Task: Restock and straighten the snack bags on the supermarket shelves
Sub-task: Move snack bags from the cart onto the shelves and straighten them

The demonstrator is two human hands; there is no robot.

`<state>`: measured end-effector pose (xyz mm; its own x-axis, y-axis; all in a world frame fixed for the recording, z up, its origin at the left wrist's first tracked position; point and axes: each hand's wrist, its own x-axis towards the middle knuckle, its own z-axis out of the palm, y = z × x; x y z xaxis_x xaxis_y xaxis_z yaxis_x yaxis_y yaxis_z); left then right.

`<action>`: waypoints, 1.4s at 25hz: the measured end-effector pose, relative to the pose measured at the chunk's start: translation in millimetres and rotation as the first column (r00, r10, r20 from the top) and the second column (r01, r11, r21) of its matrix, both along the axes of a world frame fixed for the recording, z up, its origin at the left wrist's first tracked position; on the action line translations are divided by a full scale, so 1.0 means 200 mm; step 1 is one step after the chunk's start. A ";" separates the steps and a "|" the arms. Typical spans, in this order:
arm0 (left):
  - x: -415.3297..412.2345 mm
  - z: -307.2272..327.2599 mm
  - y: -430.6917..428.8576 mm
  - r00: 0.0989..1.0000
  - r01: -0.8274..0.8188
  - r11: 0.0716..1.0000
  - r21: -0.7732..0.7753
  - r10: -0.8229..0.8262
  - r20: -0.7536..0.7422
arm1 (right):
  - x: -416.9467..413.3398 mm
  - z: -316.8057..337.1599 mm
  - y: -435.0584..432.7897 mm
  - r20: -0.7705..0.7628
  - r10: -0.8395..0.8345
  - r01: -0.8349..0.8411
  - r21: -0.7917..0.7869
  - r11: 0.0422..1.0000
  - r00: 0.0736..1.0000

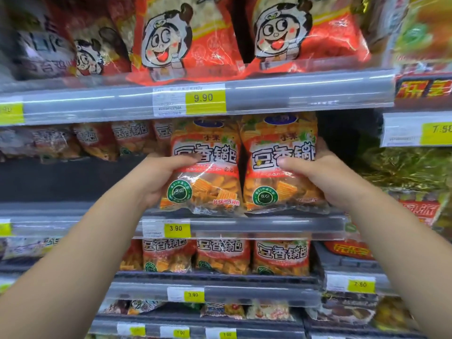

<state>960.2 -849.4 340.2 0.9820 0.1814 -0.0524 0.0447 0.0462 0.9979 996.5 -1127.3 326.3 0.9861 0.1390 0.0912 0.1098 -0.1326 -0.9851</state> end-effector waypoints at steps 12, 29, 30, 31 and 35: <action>0.15 -0.08 -0.01 0.973 -0.050 0.998 0.038 0.040 0.228 | 0.15 -0.09 -0.02 0.022 -0.035 0.035 -0.014 0.999 0.999; 0.34 -0.17 0.03 0.984 0.024 0.956 0.292 -0.073 0.160 | 0.39 -0.13 0.01 -0.021 -0.086 0.082 -0.150 0.985 0.996; 0.36 -0.17 0.04 0.985 0.010 0.961 0.277 -0.056 0.161 | 0.40 -0.13 0.01 -0.032 -0.085 0.080 -0.132 0.988 0.996; 0.38 -0.18 0.05 0.986 0.005 0.967 0.255 -0.047 0.160 | 0.42 -0.14 0.02 -0.036 -0.080 0.076 -0.114 0.991 0.996; 0.43 -0.23 0.05 0.988 0.016 0.984 0.177 -0.042 0.147 | 0.45 -0.15 0.04 -0.009 -0.151 0.150 -0.076 0.986 0.988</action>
<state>1047.0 -839.7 295.1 0.9813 0.1463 0.1251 -0.1066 -0.1284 0.9860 1087.0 -1119.0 297.0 0.9974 -0.0056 0.0714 0.0685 -0.2202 -0.9730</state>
